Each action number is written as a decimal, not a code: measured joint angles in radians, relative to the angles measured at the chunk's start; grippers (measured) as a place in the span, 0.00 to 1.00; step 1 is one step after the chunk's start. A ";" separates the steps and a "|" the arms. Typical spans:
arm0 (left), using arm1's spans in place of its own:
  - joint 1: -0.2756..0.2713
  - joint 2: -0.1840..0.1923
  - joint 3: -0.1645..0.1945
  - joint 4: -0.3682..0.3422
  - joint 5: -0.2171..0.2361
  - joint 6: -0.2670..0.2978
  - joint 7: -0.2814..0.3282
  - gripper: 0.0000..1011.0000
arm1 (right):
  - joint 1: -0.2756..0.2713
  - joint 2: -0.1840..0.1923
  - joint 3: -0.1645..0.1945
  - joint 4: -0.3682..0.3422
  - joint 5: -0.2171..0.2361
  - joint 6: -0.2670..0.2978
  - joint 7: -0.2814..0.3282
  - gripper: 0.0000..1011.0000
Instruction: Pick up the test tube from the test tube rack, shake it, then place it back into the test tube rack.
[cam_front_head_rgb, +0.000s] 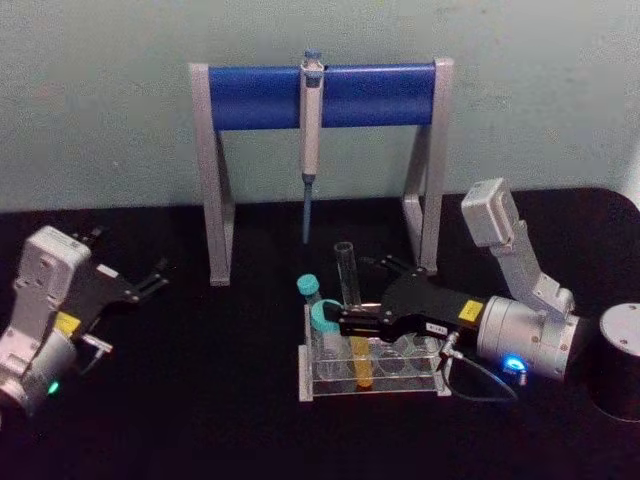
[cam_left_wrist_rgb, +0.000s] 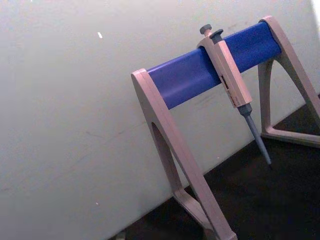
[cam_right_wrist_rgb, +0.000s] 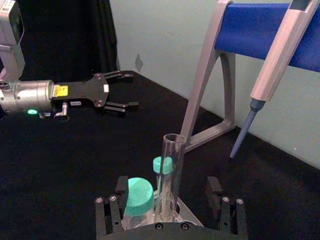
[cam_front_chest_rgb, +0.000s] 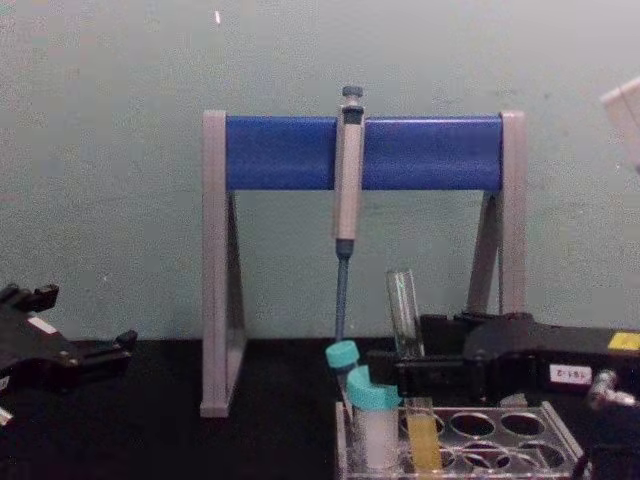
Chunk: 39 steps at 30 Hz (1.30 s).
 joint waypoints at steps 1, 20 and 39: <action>0.000 0.000 0.000 0.000 0.000 0.000 0.000 0.99 | 0.000 0.000 0.000 0.000 0.000 0.000 0.000 0.99; 0.000 0.000 0.000 0.000 0.000 0.000 0.000 0.99 | -0.001 -0.001 0.002 0.000 0.001 -0.001 0.001 0.58; 0.000 0.000 0.000 0.000 0.000 0.000 0.000 0.99 | -0.001 -0.001 0.002 0.000 0.002 -0.002 0.002 0.23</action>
